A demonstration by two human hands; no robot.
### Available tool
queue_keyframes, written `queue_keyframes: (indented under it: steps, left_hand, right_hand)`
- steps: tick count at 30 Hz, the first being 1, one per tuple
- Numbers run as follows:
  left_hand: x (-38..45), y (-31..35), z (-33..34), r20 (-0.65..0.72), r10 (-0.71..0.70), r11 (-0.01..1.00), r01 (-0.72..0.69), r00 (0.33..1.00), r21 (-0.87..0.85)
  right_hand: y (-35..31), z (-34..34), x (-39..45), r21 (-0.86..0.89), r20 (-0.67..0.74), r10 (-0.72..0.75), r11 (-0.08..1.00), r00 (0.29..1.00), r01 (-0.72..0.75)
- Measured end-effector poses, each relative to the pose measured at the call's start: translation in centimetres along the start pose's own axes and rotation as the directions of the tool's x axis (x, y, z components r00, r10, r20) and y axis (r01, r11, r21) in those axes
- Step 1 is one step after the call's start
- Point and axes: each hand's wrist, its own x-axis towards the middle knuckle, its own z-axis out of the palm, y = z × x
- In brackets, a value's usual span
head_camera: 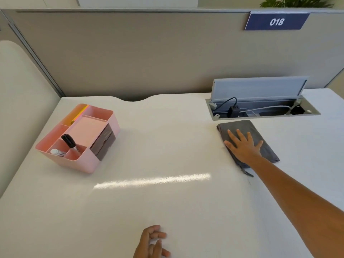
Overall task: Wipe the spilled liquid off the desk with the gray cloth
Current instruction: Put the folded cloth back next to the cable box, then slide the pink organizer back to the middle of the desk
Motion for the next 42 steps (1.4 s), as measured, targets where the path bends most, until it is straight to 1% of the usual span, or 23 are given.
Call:
queue_keyframes:
  steps: [2,7,11,14,15,17,20,21,22,24,26,29,32,34,36,37,40,42]
  left_hand:
    - [0.0,0.2,0.0,0.003,-0.008,1.0,0.008,1.0,-0.007]
    - [-0.1,0.0,0.0,0.011,-0.053,0.999,0.053,0.999,-0.008]
    - [0.2,0.0,-0.2,-0.002,-0.068,0.998,0.068,0.998,-0.006]
    - [0.3,0.0,-0.3,0.029,-0.073,0.997,0.073,0.997,-0.013]
    - [0.1,0.1,-0.3,0.015,-0.061,0.998,0.062,0.998,-0.023]
    - [-0.2,0.8,-0.5,-0.096,-0.018,0.996,0.009,0.995,-0.093]
    - [0.9,3.3,-1.7,-0.294,0.064,0.979,-0.116,0.954,-0.165]
    - [1.9,4.5,-2.7,-0.37,0.084,0.97,-0.16,0.925,-0.181]
    - [3.0,5.6,-3.8,-0.452,0.083,0.961,-0.191,0.888,-0.201]
    - [5.3,7.8,-6.5,-0.571,0.038,0.938,-0.226,0.82,-0.262]
    - [7.7,9.6,-9.0,-0.64,-0.03,0.938,-0.199,0.768,-0.283]
    - [11.0,11.8,-12.1,-0.699,-0.129,0.966,-0.071,0.703,-0.249]
    - [13.6,13.6,-14.0,-0.706,-0.209,0.967,0.033,0.676,-0.254]
    - [14.6,14.3,-14.8,-0.673,-0.299,0.945,0.115,0.677,-0.305]
    - [15.2,14.6,-15.4,-0.636,-0.333,0.936,0.163,0.696,-0.311]
    - [15.4,14.7,-15.6,-0.624,-0.339,0.934,0.169,0.705,-0.316]
    - [15.8,14.9,-16.5,-0.607,-0.409,0.893,0.162,0.681,-0.42]
    - [15.7,15.2,-16.8,-0.58,-0.397,0.883,0.125,0.711,-0.452]
  right_hand:
    - [0.5,0.9,0.1,0.019,0.008,0.024,1.0,1.0,-0.024]
    - [1.2,1.6,1.2,0.053,-0.058,0.082,0.995,0.995,-0.079]
    - [2.0,1.1,2.1,0.062,-0.053,0.105,0.993,0.993,-0.101]
    - [2.0,1.1,2.1,0.05,-0.043,0.106,0.993,0.993,-0.104]
    - [2.0,1.0,2.1,0.048,-0.036,0.105,0.994,0.994,-0.103]
    - [2.0,0.3,2.5,0.051,0.0,0.103,0.993,0.995,-0.103]
    - [1.8,-1.2,2.7,0.047,0.087,0.111,0.992,0.99,-0.116]
    - [1.7,-1.5,2.5,0.061,0.077,0.108,0.992,0.991,-0.113]
    - [1.5,-1.4,2.1,0.087,0.037,0.093,0.992,0.995,-0.096]
    - [0.8,-1.0,0.8,0.149,-0.08,0.047,0.988,0.996,-0.034]
    - [0.0,-0.2,-0.6,0.161,-0.16,-0.001,0.987,0.987,0.027]
    - [-0.7,0.8,-2.0,0.102,-0.187,-0.068,0.991,0.98,0.088]
    - [-1.0,0.6,-2.7,0.098,-0.222,-0.089,0.989,0.971,0.113]
    - [-1.3,0.3,-2.9,0.089,-0.252,-0.097,0.988,0.963,0.123]
    - [-1.6,-0.1,-3.1,0.082,-0.281,-0.099,0.988,0.954,0.127]
    - [-1.6,-0.3,-3.3,0.082,-0.293,-0.098,0.988,0.951,0.127]
    - [-1.9,-0.5,-3.6,0.091,-0.302,-0.102,0.987,0.948,0.135]
    - [-2.4,-0.6,-3.8,0.099,-0.305,-0.117,0.983,0.945,0.154]
